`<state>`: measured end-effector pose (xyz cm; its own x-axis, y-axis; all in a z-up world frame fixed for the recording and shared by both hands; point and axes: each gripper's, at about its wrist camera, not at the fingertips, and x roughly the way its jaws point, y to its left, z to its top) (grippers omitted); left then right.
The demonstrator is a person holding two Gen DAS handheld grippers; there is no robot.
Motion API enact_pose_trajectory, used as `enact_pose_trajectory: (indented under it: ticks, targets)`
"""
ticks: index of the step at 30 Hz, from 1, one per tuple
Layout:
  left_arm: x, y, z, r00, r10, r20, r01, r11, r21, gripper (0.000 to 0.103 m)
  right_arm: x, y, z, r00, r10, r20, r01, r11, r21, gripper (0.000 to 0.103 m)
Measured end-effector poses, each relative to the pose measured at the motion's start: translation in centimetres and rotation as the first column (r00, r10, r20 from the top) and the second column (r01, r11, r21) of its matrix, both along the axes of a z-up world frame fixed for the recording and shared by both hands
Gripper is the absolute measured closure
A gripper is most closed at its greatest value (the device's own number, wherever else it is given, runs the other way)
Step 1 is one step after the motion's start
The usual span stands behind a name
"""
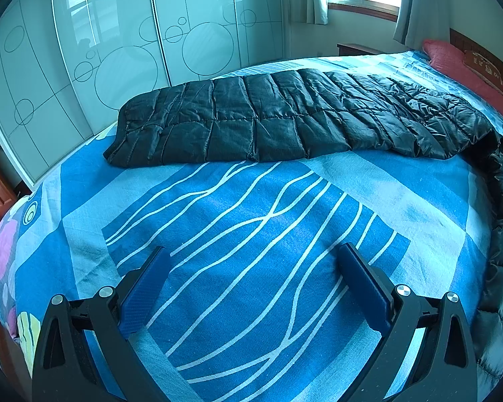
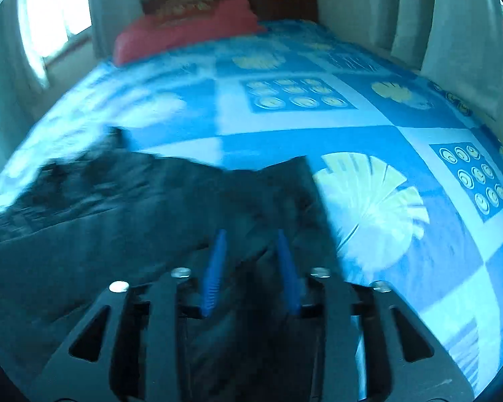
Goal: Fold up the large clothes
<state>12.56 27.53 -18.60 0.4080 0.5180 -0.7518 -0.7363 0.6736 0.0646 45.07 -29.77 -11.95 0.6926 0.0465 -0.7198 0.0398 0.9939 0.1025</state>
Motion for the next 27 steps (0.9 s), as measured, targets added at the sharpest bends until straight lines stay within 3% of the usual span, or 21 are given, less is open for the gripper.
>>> enact_pose_trajectory:
  ticks: [5, 11, 16, 22, 24, 27]
  targets:
    - [0.0, 0.0, 0.0, 1.000, 0.000, 0.001, 0.000, 1.000, -0.001, 0.004, -4.3, 3.0, -0.7, 0.998, 0.061, 0.023, -0.060, 0.998, -0.035, 0.044]
    - [-0.1, 0.0, 0.1, 1.000, 0.000, 0.002, 0.000, 1.000, -0.004, 0.004, -3.2, 3.8, -3.4, 0.997, 0.053, -0.047, -0.057, 0.995, -0.076, 0.041]
    - [0.0, 0.1, 0.2, 1.000, -0.001, -0.004, 0.001, 1.000, -0.019, 0.004, -3.5, 4.0, -4.0, 0.998, 0.056, -0.030, -0.058, 0.994, -0.089, 0.040]
    - [-0.1, 1.2, 0.5, 1.000, -0.006, 0.003, 0.007, 0.996, -0.088, 0.004, -3.8, 3.7, -4.1, 0.998, 0.058, -0.013, -0.058, 0.996, -0.066, 0.040]
    - [-0.8, 2.1, 1.0, 0.999, 0.006, 0.048, 0.001, 0.989, -0.145, 0.004, -3.9, 3.7, -4.0, 0.998, 0.058, -0.012, -0.059, 0.996, -0.070, 0.040]
    - [-2.2, 4.2, 1.5, 0.983, 0.103, 0.150, -0.069, 0.975, -0.213, 0.004, -3.9, 3.7, -4.0, 0.998, 0.058, -0.009, -0.059, 0.996, -0.069, 0.040]
